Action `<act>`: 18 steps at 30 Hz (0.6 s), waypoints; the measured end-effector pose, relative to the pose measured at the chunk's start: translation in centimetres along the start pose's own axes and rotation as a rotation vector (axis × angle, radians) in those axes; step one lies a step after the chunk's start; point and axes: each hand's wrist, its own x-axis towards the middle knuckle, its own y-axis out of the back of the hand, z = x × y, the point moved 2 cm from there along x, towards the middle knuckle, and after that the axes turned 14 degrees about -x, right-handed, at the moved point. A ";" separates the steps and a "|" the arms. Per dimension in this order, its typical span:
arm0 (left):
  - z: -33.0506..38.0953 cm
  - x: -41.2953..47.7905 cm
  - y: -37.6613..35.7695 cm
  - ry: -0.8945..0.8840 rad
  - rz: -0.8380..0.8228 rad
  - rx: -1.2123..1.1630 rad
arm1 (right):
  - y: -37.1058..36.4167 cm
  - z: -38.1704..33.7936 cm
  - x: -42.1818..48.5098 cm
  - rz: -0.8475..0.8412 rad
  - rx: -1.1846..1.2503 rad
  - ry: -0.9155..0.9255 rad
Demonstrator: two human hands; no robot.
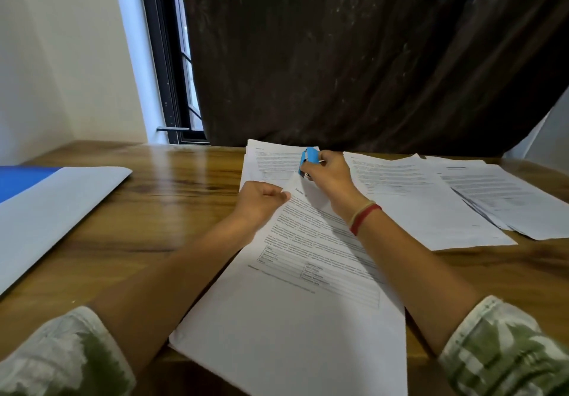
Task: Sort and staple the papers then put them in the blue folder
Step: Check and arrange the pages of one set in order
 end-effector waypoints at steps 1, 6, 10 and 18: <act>0.0 0.0 -0.1 -0.017 0.005 0.020 | -0.2 0.1 -0.1 0.001 -0.043 0.011; -0.1 0.3 0.0 -0.029 0.010 0.038 | -0.3 -0.3 -0.4 0.009 -0.074 0.048; -0.1 0.2 0.1 -0.034 0.003 0.042 | -0.3 -0.3 -0.6 -0.030 -0.074 0.067; -0.3 0.2 0.2 -0.031 -0.038 -0.019 | -0.7 0.0 -1.3 -0.196 -0.115 0.114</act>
